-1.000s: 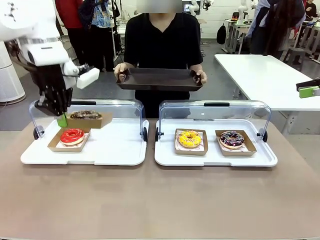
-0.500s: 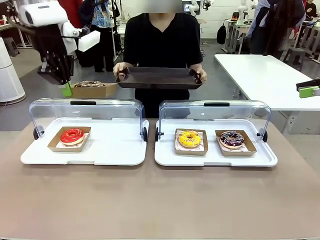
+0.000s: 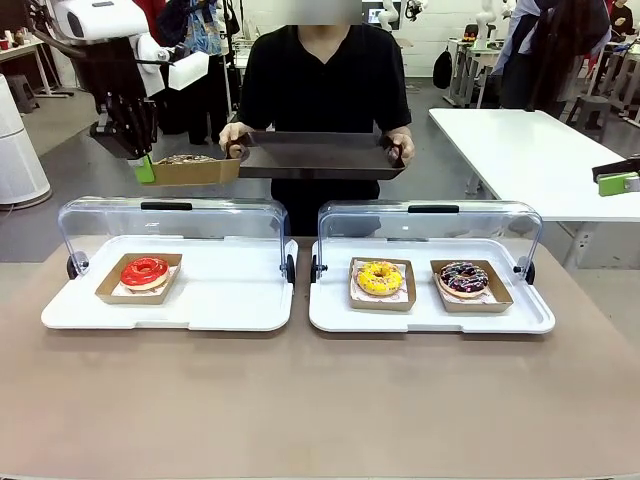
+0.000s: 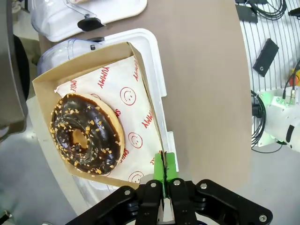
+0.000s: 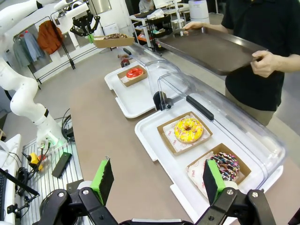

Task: Provide the desired donut to the person.
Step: Place the picked Paper togo box onto the Handle tray extended by the person.

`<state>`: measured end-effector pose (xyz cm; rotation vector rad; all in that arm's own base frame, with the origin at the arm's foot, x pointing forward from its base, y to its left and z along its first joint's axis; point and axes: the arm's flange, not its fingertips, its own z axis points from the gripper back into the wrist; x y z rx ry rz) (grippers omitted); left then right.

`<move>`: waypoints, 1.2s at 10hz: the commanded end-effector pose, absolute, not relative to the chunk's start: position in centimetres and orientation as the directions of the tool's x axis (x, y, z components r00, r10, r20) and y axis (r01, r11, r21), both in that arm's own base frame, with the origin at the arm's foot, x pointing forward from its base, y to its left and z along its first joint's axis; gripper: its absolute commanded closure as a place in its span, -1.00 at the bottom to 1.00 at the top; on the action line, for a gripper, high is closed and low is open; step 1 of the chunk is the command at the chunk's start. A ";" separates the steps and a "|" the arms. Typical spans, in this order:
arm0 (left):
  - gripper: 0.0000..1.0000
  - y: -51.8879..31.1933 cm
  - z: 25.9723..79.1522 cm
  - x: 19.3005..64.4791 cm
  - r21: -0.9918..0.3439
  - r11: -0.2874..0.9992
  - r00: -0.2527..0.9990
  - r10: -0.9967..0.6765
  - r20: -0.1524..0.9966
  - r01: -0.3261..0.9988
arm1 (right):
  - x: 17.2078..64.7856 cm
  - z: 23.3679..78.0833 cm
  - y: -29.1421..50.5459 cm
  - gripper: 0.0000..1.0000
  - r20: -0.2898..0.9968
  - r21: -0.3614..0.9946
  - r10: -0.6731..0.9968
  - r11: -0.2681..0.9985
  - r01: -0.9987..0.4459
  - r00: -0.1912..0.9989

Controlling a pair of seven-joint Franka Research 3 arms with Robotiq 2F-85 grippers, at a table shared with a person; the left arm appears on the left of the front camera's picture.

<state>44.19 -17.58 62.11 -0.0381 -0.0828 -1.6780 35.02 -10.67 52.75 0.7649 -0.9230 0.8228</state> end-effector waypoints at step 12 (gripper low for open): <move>0.97 -18.8 65.4 47.2 0.065 -0.112 -0.116 -0.992 0.054 0.992 | 35.4 52.8 -10.8 -1.00 0.910 0.192 0.247 0.462 -0.866 0.334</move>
